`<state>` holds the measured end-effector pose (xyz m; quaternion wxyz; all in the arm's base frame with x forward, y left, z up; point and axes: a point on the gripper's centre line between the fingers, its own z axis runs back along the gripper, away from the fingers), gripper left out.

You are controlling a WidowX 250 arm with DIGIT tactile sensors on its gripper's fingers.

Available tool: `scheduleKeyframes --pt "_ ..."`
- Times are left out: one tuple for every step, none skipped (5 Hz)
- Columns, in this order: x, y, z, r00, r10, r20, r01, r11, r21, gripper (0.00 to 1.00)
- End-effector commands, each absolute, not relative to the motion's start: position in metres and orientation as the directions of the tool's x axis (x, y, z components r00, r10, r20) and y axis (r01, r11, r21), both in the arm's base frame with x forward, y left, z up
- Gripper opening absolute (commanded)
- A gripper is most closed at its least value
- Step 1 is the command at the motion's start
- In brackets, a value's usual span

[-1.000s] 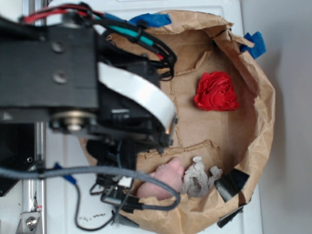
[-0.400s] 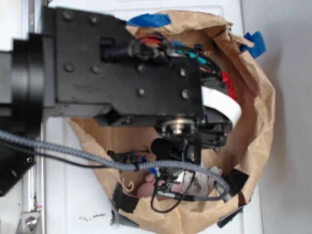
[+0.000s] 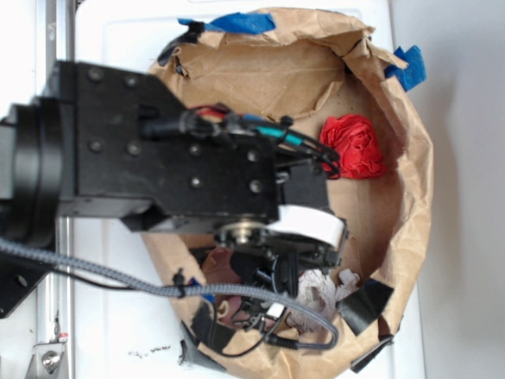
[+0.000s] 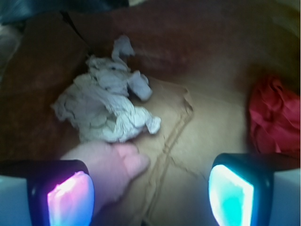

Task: Grab the white paper.

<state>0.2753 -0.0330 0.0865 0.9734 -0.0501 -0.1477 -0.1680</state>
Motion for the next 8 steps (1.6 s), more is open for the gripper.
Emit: scheduleKeyframes --pt "0.294 -0.051 0.087 0.864 -0.312 0.395 0.366 0.928 -0.067 1.0" --pt "0.302 -0.057 0.077 0.868 -0.324 0.377 0.383 0.919 -0.092 1.0" --pt "0.301 -0.064 0.064 0.859 -0.354 0.369 0.418 0.902 -0.11 1.0" --pt "0.304 -0.076 0.056 0.833 -0.396 0.387 0.469 0.875 -0.115 1.0" --pt "0.307 -0.081 0.044 0.827 -0.431 0.361 0.494 0.864 -0.101 1.0" --pt "0.309 -0.079 0.041 0.838 -0.42 0.349 0.483 0.868 -0.116 0.0" --pt "0.309 -0.076 0.043 0.835 -0.421 0.354 0.48 0.872 -0.097 0.0" --pt "0.306 -0.063 0.062 0.84 -0.39 0.378 0.449 0.89 -0.078 0.0"
